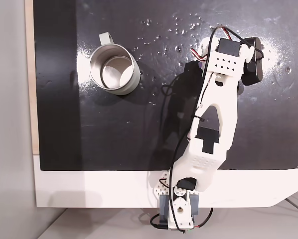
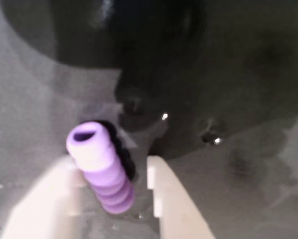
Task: Grasp a pengrip and put it in the cup.
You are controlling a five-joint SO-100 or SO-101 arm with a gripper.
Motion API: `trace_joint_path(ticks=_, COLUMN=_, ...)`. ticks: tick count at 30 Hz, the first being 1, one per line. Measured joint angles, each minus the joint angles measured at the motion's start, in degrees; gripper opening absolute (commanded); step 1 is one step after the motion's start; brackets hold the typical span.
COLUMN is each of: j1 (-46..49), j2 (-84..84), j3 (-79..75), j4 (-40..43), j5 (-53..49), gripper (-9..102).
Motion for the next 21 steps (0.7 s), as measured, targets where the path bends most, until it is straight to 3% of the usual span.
trace_joint_path(ticks=9, j1=-0.1, j2=0.8, j3=-0.3, j4=2.1, j5=0.7, gripper=0)
trace_joint_path(ticks=21, j1=-8.6, j2=18.0, j3=-14.0, j4=19.1, j5=5.3, gripper=0)
